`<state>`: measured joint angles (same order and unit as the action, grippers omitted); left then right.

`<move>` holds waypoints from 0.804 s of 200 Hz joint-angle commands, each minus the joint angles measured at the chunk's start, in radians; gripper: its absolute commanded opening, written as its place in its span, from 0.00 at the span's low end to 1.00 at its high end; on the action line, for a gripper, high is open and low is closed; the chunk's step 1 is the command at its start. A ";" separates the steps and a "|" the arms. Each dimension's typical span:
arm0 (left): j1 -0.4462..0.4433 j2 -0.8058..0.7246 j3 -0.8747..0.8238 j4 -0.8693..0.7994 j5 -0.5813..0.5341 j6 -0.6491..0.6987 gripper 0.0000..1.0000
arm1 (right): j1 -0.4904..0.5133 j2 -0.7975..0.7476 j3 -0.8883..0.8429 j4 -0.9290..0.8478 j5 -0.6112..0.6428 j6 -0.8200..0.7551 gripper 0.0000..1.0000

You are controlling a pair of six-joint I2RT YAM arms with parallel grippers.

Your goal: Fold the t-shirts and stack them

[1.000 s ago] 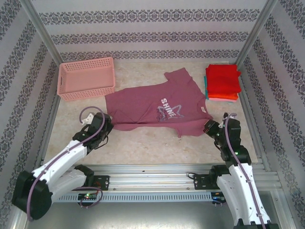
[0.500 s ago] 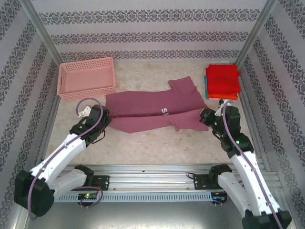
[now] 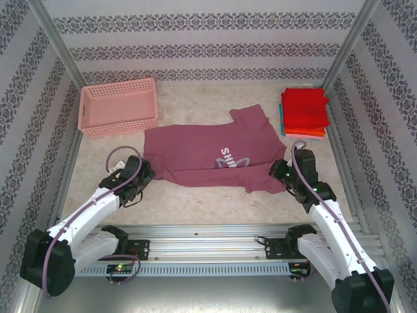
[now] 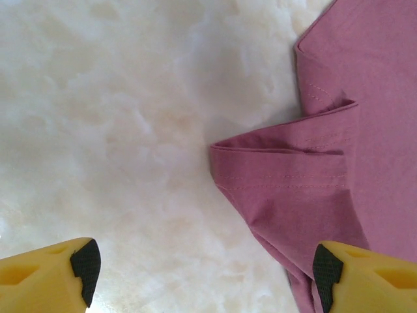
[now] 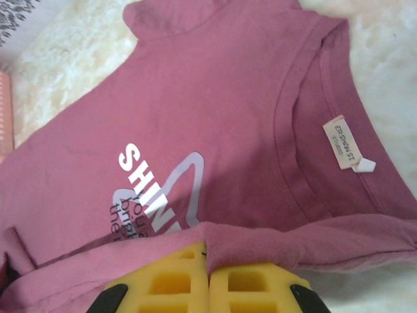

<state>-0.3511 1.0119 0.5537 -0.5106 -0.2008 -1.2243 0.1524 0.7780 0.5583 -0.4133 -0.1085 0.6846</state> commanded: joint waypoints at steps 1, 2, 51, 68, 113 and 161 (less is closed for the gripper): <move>0.015 0.038 0.000 0.067 0.027 -0.026 0.87 | -0.009 0.015 -0.011 0.026 0.012 0.016 0.00; 0.017 0.043 0.003 0.071 0.029 -0.024 0.87 | -0.008 0.016 -0.012 0.027 0.010 0.016 0.00; 0.022 0.434 0.342 0.011 0.109 0.240 0.80 | -0.006 0.042 -0.030 0.061 -0.016 0.029 0.00; 0.017 0.573 0.456 -0.043 0.140 0.325 0.80 | -0.006 0.034 -0.042 0.067 -0.014 0.040 0.00; -0.008 0.770 0.648 -0.173 0.087 0.429 0.73 | -0.007 0.007 -0.058 0.058 0.003 0.043 0.00; -0.027 0.774 0.657 -0.243 0.064 0.423 0.63 | -0.013 0.006 -0.071 0.058 0.016 0.038 0.00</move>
<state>-0.3653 1.8095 1.2110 -0.6479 -0.1024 -0.8291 0.1520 0.7902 0.5034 -0.3622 -0.1127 0.7113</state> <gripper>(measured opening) 0.646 0.042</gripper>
